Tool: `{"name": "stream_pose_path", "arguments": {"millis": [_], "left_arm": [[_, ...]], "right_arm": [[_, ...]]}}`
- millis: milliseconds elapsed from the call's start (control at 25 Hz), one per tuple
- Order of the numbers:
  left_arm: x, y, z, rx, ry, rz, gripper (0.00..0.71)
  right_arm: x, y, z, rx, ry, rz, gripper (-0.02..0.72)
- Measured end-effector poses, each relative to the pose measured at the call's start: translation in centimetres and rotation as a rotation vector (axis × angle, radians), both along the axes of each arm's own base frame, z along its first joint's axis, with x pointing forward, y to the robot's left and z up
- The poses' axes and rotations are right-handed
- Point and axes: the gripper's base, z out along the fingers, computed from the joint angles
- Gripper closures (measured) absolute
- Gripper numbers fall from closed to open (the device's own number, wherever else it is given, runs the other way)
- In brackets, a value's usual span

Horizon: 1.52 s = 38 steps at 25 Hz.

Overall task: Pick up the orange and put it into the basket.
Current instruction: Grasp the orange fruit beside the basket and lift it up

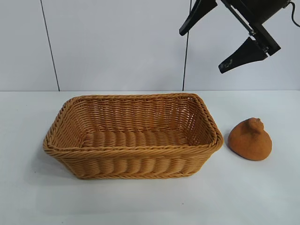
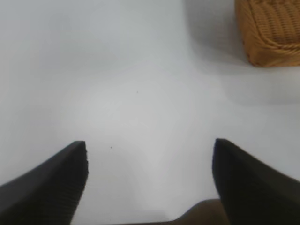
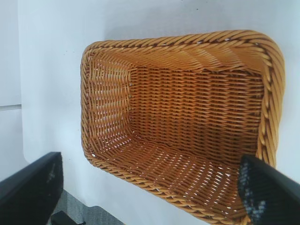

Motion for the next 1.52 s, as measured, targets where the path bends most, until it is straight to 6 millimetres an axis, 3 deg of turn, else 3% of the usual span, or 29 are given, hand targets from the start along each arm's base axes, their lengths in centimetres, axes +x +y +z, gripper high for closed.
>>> {"name": "stream_pose_path", "arguments": {"millis": [280, 520, 640, 920, 1200, 1280, 1360, 1440, 1480, 1520], "left_arm": [[-2.9, 0.1, 0.2, -0.003, -0.186, 0.0, 0.182], [-3.0, 0.1, 0.2, -0.008, -0.195, 0.003, 0.182], [-3.0, 0.1, 0.2, -0.008, -0.195, 0.003, 0.182], [-3.0, 0.1, 0.2, -0.008, -0.195, 0.003, 0.182], [-3.0, 0.1, 0.2, -0.008, -0.195, 0.003, 0.182], [-3.0, 0.1, 0.2, -0.008, -0.195, 0.003, 0.182], [-3.0, 0.1, 0.2, -0.008, -0.195, 0.003, 0.182], [-3.0, 0.1, 0.2, -0.008, -0.195, 0.003, 0.182], [-3.0, 0.1, 0.2, -0.008, -0.195, 0.003, 0.182], [-3.0, 0.1, 0.2, -0.008, -0.195, 0.003, 0.182]], "right_arm": [[-0.7, -2.0, 0.4, -0.242, -0.025, 0.001, 0.01], [-0.3, -5.0, -0.3, -0.47, -0.014, -0.082, 0.01], [0.4, -6.7, -1.5, -0.495, 0.026, -0.13, 0.01], [2.6, -7.0, -6.2, -0.463, 0.1, -0.148, 0.01], [4.4, -6.5, -14.4, -0.431, 0.237, -0.156, 0.024], [4.5, -6.5, -16.1, -0.441, 0.275, -0.146, 0.121], [4.4, -6.5, -16.6, -0.447, 0.288, -0.149, 0.293], [4.4, -6.5, -16.4, -0.447, 0.287, -0.15, 0.545], [4.4, -6.5, -16.2, -0.445, 0.289, -0.149, 0.624], [4.4, -6.5, -15.9, -0.444, 0.288, -0.145, 0.652]]}}
